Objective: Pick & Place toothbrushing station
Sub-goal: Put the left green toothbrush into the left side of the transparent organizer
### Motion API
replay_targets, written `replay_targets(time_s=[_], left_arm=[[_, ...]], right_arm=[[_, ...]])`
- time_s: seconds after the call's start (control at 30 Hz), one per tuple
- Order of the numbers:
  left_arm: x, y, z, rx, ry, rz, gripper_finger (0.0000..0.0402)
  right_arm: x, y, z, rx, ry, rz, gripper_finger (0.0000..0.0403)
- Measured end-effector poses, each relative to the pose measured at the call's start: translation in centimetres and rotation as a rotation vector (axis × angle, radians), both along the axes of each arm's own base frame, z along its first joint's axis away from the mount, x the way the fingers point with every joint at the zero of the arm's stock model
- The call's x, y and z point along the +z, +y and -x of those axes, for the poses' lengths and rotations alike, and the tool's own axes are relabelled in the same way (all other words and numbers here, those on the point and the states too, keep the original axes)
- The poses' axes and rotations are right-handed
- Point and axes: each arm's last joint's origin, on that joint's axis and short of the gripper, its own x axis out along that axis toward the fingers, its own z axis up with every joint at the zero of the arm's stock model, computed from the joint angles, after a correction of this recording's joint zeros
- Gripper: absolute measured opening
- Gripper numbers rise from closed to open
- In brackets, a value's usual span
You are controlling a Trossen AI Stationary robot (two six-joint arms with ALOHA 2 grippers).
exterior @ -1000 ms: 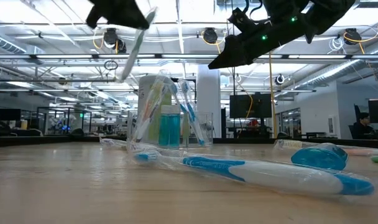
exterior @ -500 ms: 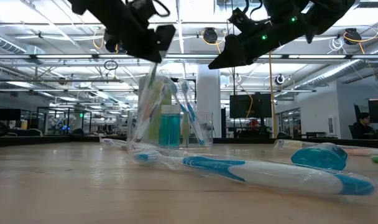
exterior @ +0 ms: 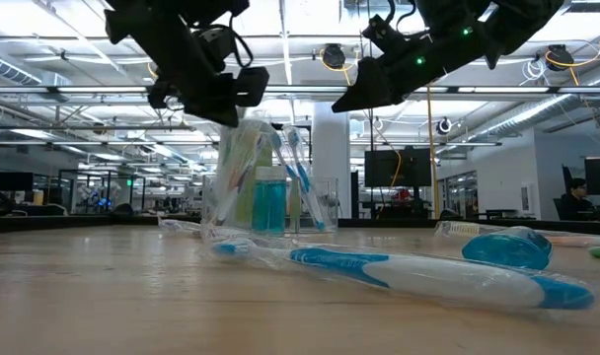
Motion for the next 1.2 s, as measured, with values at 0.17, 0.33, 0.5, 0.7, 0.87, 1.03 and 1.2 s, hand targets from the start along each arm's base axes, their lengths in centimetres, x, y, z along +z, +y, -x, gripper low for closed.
replay_targets(time_s=[0.17, 0.33, 0.5, 0.7, 0.87, 1.03, 1.2], left_arm=[[-0.5, 0.0, 0.5, 0.001, 0.049, 0.028, 0.0035], [-0.8, 0.6, 0.4, -0.057, 0.07, 0.144, 0.0035], [-1.0, 1.0, 0.3, -0.11, 0.072, 0.244, 0.0035], [-1.0, 1.4, 0.3, -0.132, 0.088, 0.264, 0.0035], [-1.0, 1.4, 0.3, -0.134, 0.092, 0.263, 0.0036], [-1.0, 1.3, 0.2, -0.162, 0.117, 0.264, 0.0042], [-1.1, 1.3, 0.2, -0.18, 0.13, 0.276, 0.0082]], right_arm=[[0.0, 0.0, 0.0, 0.0, 0.0, 0.0, 0.0167], [0.0, 0.0, 0.0, 0.0, 0.0, 0.0, 0.0167], [0.0, 0.0, 0.0, 0.0, 0.0, 0.0, 0.0167], [0.0, 0.0, 0.0, 0.0, 0.0, 0.0, 0.0167], [0.0, 0.0, 0.0, 0.0, 0.0, 0.0, 0.0167], [0.0, 0.0, 0.0, 0.0, 0.0, 0.0, 0.0167], [0.0, 0.0, 0.0, 0.0, 0.0, 0.0, 0.0167]])
